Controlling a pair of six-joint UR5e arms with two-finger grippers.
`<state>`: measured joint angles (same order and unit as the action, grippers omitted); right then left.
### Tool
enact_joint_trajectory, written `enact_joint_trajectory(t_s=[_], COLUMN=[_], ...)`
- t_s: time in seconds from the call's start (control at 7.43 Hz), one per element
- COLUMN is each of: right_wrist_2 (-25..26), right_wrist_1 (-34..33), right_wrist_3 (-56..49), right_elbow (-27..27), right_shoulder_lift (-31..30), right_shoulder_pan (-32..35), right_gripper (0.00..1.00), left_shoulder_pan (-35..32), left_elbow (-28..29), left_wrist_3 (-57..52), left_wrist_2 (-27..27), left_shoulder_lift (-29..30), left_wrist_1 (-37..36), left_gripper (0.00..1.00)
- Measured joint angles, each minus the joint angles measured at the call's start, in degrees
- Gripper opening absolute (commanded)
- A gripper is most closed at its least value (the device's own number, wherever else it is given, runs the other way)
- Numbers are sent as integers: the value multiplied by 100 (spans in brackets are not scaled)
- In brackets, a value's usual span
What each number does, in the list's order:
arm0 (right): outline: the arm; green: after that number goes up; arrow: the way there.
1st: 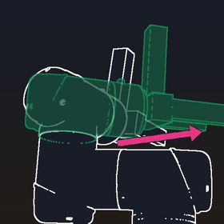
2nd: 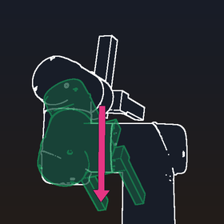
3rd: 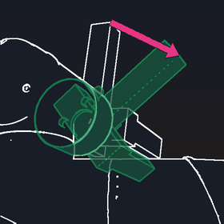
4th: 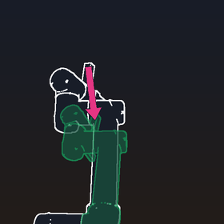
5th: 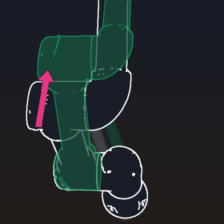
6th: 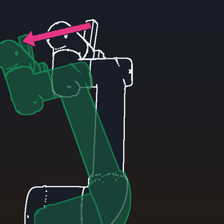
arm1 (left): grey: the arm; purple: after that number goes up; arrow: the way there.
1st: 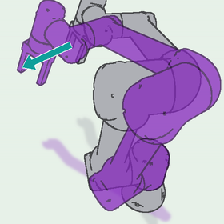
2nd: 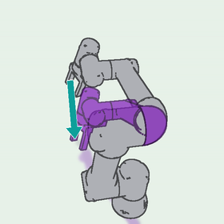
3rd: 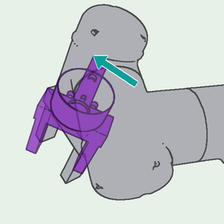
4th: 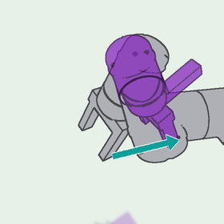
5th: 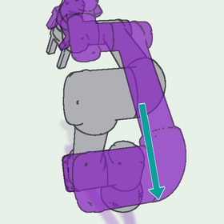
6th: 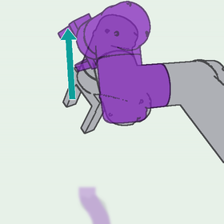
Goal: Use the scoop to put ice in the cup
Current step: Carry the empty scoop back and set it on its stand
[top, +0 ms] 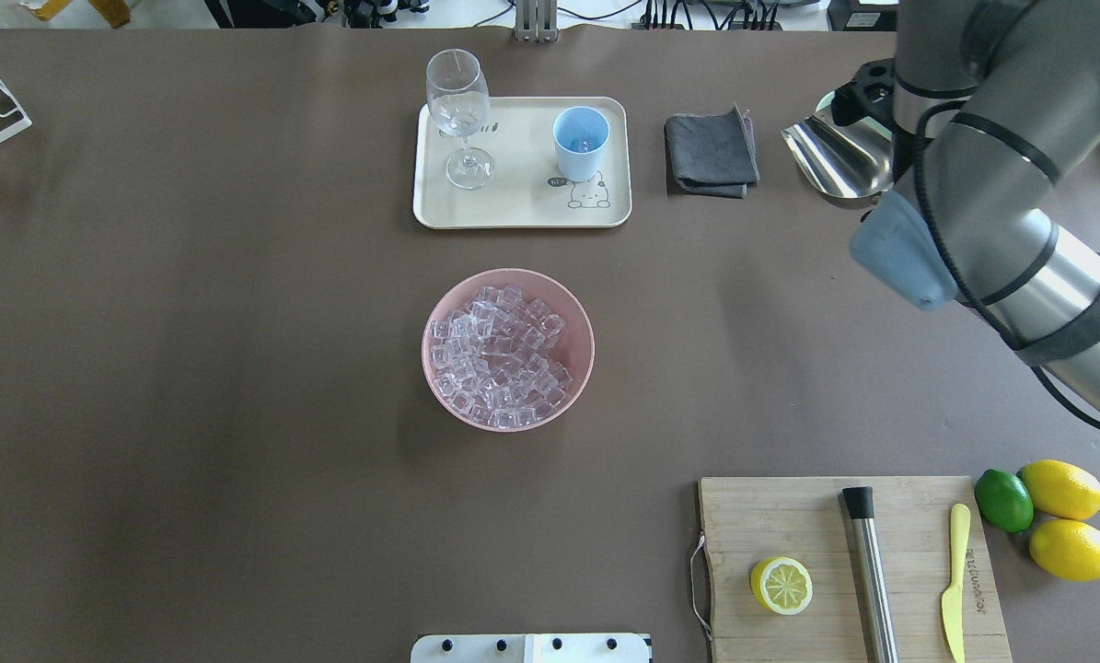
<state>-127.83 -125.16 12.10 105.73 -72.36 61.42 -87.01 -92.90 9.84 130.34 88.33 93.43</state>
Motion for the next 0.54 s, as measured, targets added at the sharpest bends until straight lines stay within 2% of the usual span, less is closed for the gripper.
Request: enact_joint_trajectory(t_s=[0.27, 0.54], right_wrist_2=[-439, -563], right_wrist_1=[982, 1476], right_wrist_3=[110, 289], right_elbow=[-284, -319], right_shoulder_lift=[-807, -1204], right_shoulder_pan=[256, 295], right_gripper=[0, 0], left_shoulder_pan=[0, 0], left_elbow=[11, 21], left_wrist_3=[-5, -19], left_wrist_2=[0, 0], left_shoulder_lift=[0, 0], left_wrist_1=[5, 20], left_gripper=[99, 99])
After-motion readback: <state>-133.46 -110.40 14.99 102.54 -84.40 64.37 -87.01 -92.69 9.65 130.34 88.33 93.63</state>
